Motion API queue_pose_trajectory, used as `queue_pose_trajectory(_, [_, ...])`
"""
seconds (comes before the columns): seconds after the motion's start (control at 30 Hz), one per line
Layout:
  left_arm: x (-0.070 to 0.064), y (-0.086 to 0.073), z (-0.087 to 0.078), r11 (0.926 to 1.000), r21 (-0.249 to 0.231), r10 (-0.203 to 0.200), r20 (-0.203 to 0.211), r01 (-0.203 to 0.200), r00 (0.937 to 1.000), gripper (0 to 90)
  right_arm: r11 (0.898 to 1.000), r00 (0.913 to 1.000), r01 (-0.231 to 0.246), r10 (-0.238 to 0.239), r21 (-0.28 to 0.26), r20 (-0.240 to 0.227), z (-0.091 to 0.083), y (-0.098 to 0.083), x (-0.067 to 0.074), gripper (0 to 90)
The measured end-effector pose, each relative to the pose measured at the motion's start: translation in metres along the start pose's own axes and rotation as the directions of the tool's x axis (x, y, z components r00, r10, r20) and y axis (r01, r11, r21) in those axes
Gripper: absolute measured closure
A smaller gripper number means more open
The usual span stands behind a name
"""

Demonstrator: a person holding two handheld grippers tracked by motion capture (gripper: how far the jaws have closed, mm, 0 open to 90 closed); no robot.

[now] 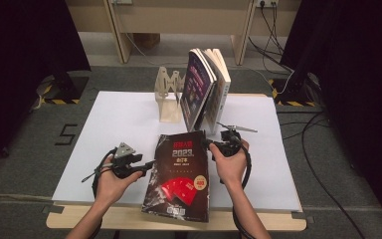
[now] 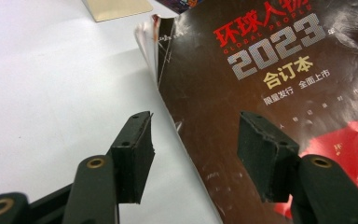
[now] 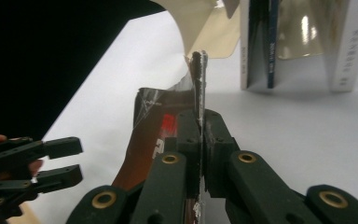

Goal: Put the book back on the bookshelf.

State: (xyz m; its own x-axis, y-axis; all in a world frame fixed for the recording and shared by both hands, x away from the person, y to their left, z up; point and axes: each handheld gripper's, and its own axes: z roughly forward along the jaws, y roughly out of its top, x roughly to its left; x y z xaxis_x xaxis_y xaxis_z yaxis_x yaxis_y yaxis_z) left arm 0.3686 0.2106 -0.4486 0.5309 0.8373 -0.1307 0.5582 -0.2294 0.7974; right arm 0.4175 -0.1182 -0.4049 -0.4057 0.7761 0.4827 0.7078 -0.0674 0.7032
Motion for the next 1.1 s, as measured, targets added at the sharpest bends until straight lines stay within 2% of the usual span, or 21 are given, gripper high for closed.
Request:
queue_pose_trajectory(0.23, [-0.001,0.004,-0.001,0.9999,-0.006,0.008,0.003,-0.008,1.0,44.6,1.0,1.0,0.002,-0.002,-0.025,-0.007,-0.003,0.004,0.004,87.8])
queue_pose_trajectory(0.57, [0.0,0.007,0.0,0.9999,-0.013,-0.003,-0.001,0.003,1.0,41.6,0.998,0.9999,0.01,-0.011,-0.066,-0.009,-0.006,0.01,0.008,87.8])
queue_pose_trajectory(0.83, [0.0,0.009,0.0,0.9999,-0.014,0.001,0.001,-0.001,1.0,41.4,0.994,0.9999,0.001,-0.002,-0.111,-0.011,-0.01,0.015,0.01,87.7])
queue_pose_trajectory(1.1, [-0.001,0.015,0.001,0.9997,-0.023,0.003,0.004,-0.003,1.0,40.7,0.989,0.9998,0.016,-0.017,-0.147,-0.008,-0.012,0.02,0.015,87.7])
